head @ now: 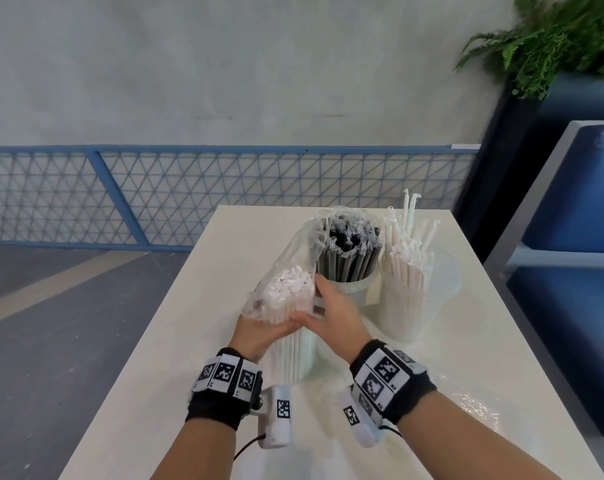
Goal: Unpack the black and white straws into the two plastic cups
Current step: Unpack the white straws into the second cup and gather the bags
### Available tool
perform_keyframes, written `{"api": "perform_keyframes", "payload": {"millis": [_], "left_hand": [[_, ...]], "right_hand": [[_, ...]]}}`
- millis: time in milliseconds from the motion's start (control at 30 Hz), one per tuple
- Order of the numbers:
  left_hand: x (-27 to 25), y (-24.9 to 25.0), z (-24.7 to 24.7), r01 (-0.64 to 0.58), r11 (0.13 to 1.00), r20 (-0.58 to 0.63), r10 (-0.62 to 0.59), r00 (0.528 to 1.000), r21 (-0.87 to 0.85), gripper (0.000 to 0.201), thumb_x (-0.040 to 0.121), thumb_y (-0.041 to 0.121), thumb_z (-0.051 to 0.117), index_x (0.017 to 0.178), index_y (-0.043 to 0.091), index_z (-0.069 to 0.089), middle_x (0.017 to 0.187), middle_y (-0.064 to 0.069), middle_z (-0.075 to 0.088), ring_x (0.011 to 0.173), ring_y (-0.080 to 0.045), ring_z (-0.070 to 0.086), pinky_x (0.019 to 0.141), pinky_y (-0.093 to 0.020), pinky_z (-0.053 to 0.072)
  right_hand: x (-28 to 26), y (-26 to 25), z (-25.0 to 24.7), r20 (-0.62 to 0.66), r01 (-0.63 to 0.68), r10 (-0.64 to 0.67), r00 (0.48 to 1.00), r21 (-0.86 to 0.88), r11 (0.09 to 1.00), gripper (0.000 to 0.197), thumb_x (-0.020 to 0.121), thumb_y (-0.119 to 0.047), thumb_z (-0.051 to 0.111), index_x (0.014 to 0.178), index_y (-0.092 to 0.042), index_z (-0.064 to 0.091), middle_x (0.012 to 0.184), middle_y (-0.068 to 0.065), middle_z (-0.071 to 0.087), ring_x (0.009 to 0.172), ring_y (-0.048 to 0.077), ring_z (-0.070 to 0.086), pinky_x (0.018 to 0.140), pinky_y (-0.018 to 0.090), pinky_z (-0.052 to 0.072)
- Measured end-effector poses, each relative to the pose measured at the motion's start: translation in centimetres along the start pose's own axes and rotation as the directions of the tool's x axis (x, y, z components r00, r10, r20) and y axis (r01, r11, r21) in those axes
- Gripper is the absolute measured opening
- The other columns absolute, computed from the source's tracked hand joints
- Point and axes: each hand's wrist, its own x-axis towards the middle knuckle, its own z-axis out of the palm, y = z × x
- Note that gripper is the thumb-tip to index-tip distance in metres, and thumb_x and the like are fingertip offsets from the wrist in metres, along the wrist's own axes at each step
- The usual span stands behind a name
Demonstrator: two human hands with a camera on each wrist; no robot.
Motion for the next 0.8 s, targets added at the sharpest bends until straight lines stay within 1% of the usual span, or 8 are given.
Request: {"api": "perform_keyframes", "payload": {"millis": [167, 267, 367, 433, 500, 567, 700, 800], "left_hand": [[-0.3, -0.7, 0.2, 0.01, 0.998, 0.045, -0.013, 0.999, 0.063, 0.054, 0.053, 0.03, 0.085, 0.101, 0.021, 0.063, 0.098, 0.003, 0.072, 0.096, -0.007, 0.068, 0.082, -0.025, 0.056], [0.0, -1.2, 0.3, 0.004, 0.998, 0.053, -0.008, 0.999, 0.07, 0.077, 0.031, 0.051, 0.089, 0.097, 0.02, 0.063, 0.09, 0.002, 0.074, 0.09, -0.01, 0.069, 0.075, -0.026, 0.057], [0.0, -1.5, 0.4, 0.016, 0.991, 0.02, -0.019, 1.0, 0.136, 0.066, 0.031, 0.055, 0.088, 0.087, 0.025, 0.068, 0.084, -0.001, 0.074, 0.085, -0.01, 0.069, 0.072, -0.025, 0.056], [0.1, -1.8, 0.2, 0.039, 0.978, -0.03, -0.033, 0.999, 0.206, 0.043, 0.038, 0.041, 0.09, 0.077, 0.03, 0.073, 0.094, -0.011, 0.071, 0.089, -0.019, 0.068, 0.082, -0.039, 0.056], [0.2, -2.3, 0.1, 0.113, 0.985, -0.116, -0.098, 0.988, 0.133, 0.041, 0.051, 0.012, 0.089, 0.085, 0.026, 0.071, 0.104, -0.013, 0.07, 0.096, -0.022, 0.067, 0.085, -0.04, 0.054], [0.4, -2.6, 0.1, 0.131, 0.984, -0.16, -0.111, 0.981, 0.121, 0.045, 0.056, 0.001, 0.085, 0.092, 0.021, 0.066, 0.104, -0.009, 0.07, 0.099, -0.02, 0.066, 0.085, -0.035, 0.053], [0.6, -2.6, 0.1, 0.152, 0.98, -0.162, -0.131, 0.978, 0.128, 0.044, 0.057, 0.004, 0.086, 0.093, 0.019, 0.067, 0.102, -0.008, 0.071, 0.099, -0.022, 0.067, 0.093, -0.045, 0.051], [0.8, -2.9, -0.3, 0.178, 0.973, -0.148, -0.156, 0.977, 0.149, 0.042, 0.058, 0.005, 0.085, 0.093, 0.019, 0.067, 0.101, -0.007, 0.071, 0.098, -0.023, 0.067, 0.093, -0.048, 0.05]], "right_hand": [[-1.2, 1.2, 0.5, -0.004, -0.041, 0.041, 0.999, 0.018, 0.999, 0.055, 0.08, -0.018, 0.07, 0.129, -0.013, 0.047, 0.121, 0.002, 0.063, 0.103, 0.004, 0.056, 0.076, -0.001, 0.04], [-1.5, 1.6, 0.6, 0.03, -0.062, 0.062, 0.998, -0.001, 0.998, 0.054, 0.081, -0.017, 0.069, 0.13, -0.012, 0.047, 0.122, 0.004, 0.063, 0.103, 0.004, 0.055, 0.088, 0.01, 0.047], [-1.7, 1.4, 0.3, 0.015, -0.029, 0.03, 0.999, -0.065, 0.997, 0.065, 0.079, -0.029, 0.07, 0.134, -0.016, 0.039, 0.125, -0.005, 0.056, 0.108, 0.002, 0.051, 0.097, 0.014, 0.043], [-1.9, 0.4, -0.3, -0.217, 0.105, -0.116, 0.969, -0.063, 0.992, 0.065, 0.079, -0.039, 0.066, 0.132, -0.015, 0.039, 0.123, -0.011, 0.047, 0.106, -0.006, 0.045, 0.092, 0.002, 0.035], [-2.1, -1.3, -1.1, -0.45, 0.284, -0.307, 0.839, -0.12, 0.951, 0.047, 0.084, -0.038, 0.059, 0.121, -0.011, 0.048, 0.112, -0.008, 0.048, 0.099, -0.007, 0.045, 0.088, 0.004, 0.035], [-1.6, -2.8, -1.8, -0.447, 0.364, -0.418, 0.79, -0.206, 0.908, 0.032, 0.088, -0.031, 0.054, 0.113, -0.01, 0.054, 0.105, -0.007, 0.052, 0.096, -0.002, 0.047, 0.087, 0.009, 0.037], [0.2, -2.7, -2.2, -0.169, 0.211, -0.284, 0.944, -0.353, 0.911, 0.041, 0.084, -0.035, 0.06, 0.116, -0.011, 0.055, 0.113, 0.0, 0.058, 0.103, 0.013, 0.052, 0.092, 0.025, 0.044], [0.8, -1.9, -2.6, -0.074, 0.108, -0.148, 0.986, -0.391, 0.914, 0.04, 0.08, -0.032, 0.068, 0.11, -0.007, 0.056, 0.104, 0.002, 0.059, 0.086, 0.008, 0.05, 0.075, 0.013, 0.036]]}}
